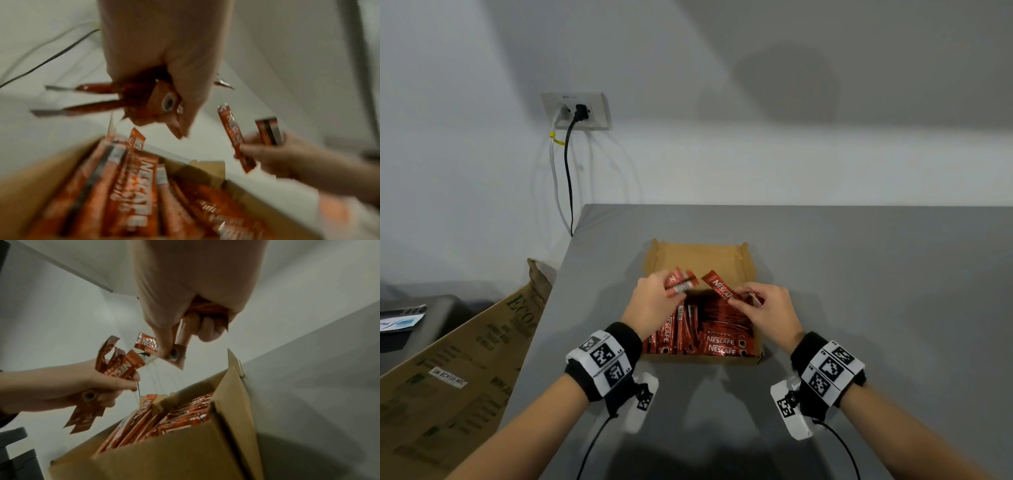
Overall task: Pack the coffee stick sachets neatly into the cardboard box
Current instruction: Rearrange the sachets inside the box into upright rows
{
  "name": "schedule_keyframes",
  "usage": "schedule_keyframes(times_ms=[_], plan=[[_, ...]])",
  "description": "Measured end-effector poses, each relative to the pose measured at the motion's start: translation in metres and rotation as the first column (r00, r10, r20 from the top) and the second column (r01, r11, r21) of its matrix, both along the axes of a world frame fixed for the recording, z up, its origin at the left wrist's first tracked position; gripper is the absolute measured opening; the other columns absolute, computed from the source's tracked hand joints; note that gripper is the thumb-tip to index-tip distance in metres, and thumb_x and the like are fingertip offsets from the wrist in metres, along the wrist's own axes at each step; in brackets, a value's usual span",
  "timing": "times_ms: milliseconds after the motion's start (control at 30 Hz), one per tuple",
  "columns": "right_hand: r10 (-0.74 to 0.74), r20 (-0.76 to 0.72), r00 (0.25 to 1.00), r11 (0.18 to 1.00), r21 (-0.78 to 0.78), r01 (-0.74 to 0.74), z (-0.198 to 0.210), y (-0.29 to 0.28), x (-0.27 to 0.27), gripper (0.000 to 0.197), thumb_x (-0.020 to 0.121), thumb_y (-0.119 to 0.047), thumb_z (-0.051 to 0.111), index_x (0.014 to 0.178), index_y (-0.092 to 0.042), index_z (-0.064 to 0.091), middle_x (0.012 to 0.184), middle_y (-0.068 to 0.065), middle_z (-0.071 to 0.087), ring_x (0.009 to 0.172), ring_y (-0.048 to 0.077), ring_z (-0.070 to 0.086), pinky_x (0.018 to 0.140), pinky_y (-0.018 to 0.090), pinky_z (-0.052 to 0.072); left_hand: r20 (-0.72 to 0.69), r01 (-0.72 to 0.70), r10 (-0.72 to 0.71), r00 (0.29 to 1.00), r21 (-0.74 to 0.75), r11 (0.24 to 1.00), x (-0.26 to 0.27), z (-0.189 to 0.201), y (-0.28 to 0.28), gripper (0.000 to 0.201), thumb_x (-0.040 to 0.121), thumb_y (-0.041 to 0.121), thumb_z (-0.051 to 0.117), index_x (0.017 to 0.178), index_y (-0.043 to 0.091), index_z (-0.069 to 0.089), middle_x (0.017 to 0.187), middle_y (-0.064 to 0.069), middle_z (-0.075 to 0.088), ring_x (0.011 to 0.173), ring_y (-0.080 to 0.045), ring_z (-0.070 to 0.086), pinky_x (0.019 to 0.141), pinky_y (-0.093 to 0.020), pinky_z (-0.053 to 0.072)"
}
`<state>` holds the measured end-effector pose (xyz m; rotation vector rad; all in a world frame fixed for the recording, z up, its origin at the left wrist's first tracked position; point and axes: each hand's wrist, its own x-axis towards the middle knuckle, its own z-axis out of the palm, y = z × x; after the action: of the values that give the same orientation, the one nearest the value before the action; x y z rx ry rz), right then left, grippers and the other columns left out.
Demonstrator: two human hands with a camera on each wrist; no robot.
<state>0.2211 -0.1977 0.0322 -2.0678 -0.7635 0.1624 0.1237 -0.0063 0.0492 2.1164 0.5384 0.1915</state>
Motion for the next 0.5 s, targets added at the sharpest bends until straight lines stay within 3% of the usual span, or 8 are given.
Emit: schedule_keyframes(times_ms=[67, 133, 267, 367, 500], plan=[[-0.017, 0.027, 0.999, 0.999, 0.044, 0.016, -0.001, -0.006, 0.0, 0.013, 0.078, -0.017, 0.073, 0.091, -0.013, 0.073, 0.088, -0.011, 0.067, 0.08, -0.007, 0.059, 0.075, 0.002, 0.042, -0.147, 0.313, -0.289, 0.946, 0.185, 0.932, 0.001, -0.008, -0.006, 0.022, 0.084, 0.019, 0.067, 0.106, 0.015, 0.062, 0.089, 0.004, 0.066, 0.072, -0.01, 0.063, 0.066, -0.025, 0.055], [0.015, 0.028, 1.0, 0.999, 0.05, -0.017, -0.001, -0.012, -0.001, 0.011, 0.079, -0.014, 0.071, 0.089, -0.012, 0.074, 0.088, -0.014, 0.063, 0.082, -0.005, 0.058, 0.076, 0.004, 0.042, -0.237, 0.492, -0.436, 0.868, 0.288, 0.822, 0.003, -0.013, -0.018, 0.024, 0.081, 0.026, 0.07, 0.102, 0.016, 0.064, 0.092, 0.004, 0.068, 0.075, -0.008, 0.062, 0.072, -0.028, 0.053], [0.065, -0.013, 0.998, 0.998, 0.011, -0.065, -0.002, -0.027, -0.005, 0.007, 0.077, -0.01, 0.074, 0.084, -0.009, 0.074, 0.072, -0.017, 0.064, 0.07, -0.008, 0.059, 0.065, 0.004, 0.04, -0.321, 0.569, -0.474, 0.82, 0.366, 0.736, 0.011, -0.022, -0.031, 0.038, 0.077, 0.036, 0.073, 0.107, 0.015, 0.062, 0.108, 0.001, 0.065, 0.096, -0.016, 0.062, 0.086, -0.035, 0.051], [0.096, -0.122, 0.988, 0.995, -0.015, -0.099, -0.004, -0.038, -0.005, 0.006, 0.074, -0.006, 0.076, 0.079, -0.003, 0.073, 0.055, -0.022, 0.061, 0.053, -0.013, 0.054, 0.053, 0.003, 0.037, -0.349, 0.629, -0.523, 0.777, 0.409, 0.661, 0.012, -0.026, -0.039, 0.03, 0.082, 0.04, 0.065, 0.096, 0.013, 0.064, 0.102, -0.003, 0.067, 0.093, -0.02, 0.063, 0.083, -0.037, 0.051], [0.11, -0.155, 0.982, 0.989, -0.082, -0.124, -0.008, -0.041, -0.004, 0.006, 0.072, -0.012, 0.078, 0.076, -0.011, 0.073, 0.072, -0.014, 0.067, 0.063, -0.009, 0.059, 0.06, 0.006, 0.04, -0.375, 0.635, -0.512, 0.773, 0.447, 0.63, 0.015, -0.033, -0.04, 0.036, 0.086, 0.045, 0.058, 0.098, 0.012, 0.065, 0.105, -0.004, 0.068, 0.096, -0.022, 0.064, 0.083, -0.036, 0.05]])
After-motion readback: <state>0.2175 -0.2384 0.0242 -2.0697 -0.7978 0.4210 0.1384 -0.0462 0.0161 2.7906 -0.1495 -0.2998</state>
